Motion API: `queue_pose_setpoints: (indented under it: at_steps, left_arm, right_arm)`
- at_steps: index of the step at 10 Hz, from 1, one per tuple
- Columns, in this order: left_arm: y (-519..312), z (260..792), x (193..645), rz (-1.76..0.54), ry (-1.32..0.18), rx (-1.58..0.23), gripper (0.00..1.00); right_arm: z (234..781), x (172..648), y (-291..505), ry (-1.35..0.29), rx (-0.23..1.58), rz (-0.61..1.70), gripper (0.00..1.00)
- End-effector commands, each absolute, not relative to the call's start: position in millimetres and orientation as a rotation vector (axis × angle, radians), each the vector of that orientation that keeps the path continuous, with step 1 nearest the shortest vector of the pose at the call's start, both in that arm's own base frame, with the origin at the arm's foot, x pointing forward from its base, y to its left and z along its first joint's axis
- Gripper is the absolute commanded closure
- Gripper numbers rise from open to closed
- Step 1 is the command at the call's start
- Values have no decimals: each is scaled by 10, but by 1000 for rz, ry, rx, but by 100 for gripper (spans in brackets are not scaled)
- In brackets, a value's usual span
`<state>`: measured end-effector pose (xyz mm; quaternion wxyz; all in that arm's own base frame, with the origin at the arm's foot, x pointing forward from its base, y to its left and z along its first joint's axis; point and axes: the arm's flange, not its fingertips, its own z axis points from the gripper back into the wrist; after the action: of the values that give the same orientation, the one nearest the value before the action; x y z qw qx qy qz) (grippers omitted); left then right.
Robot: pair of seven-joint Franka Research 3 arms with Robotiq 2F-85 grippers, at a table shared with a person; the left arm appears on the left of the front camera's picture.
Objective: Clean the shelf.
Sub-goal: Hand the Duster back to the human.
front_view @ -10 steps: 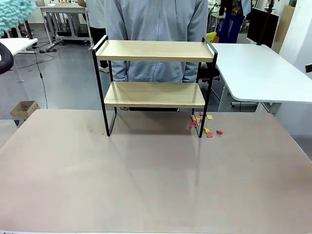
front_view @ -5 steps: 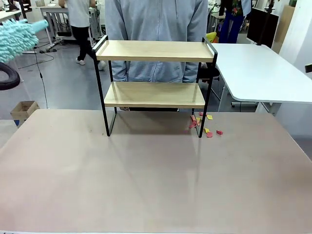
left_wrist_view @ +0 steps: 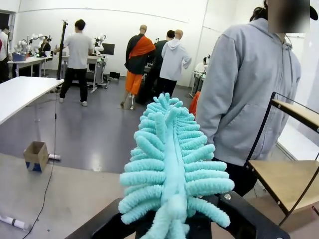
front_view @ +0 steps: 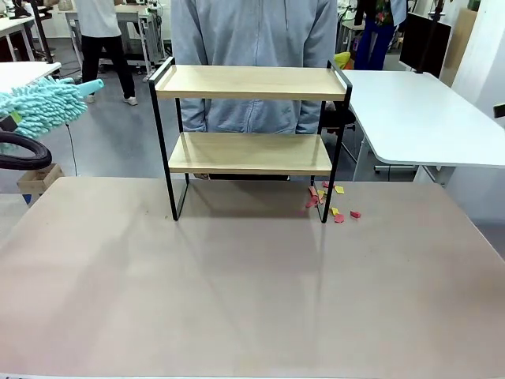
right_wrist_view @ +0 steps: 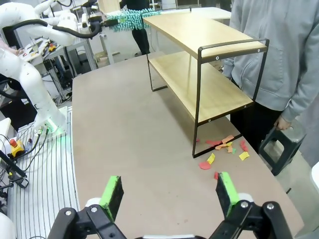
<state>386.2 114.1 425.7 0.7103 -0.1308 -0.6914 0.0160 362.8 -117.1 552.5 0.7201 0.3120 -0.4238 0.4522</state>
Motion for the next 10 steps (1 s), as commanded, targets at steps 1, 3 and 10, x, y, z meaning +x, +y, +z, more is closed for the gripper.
queue_pose_setpoints:
  at_steps: [1,3,10]
  left_arm:
    - [28,3557,3741,36,-1577,-239,83]
    - [-100,3580,3719,22,-1590,-301,83]
    - [1052,4245,3881,16,-1524,-299,83]
  right_arm:
    - [5541,3619,-1189,-945,687,1017,0]
    - [5541,3619,-1189,-945,687,1017,0]
    - [5541,3619,-1189,-945,687,1017,0]
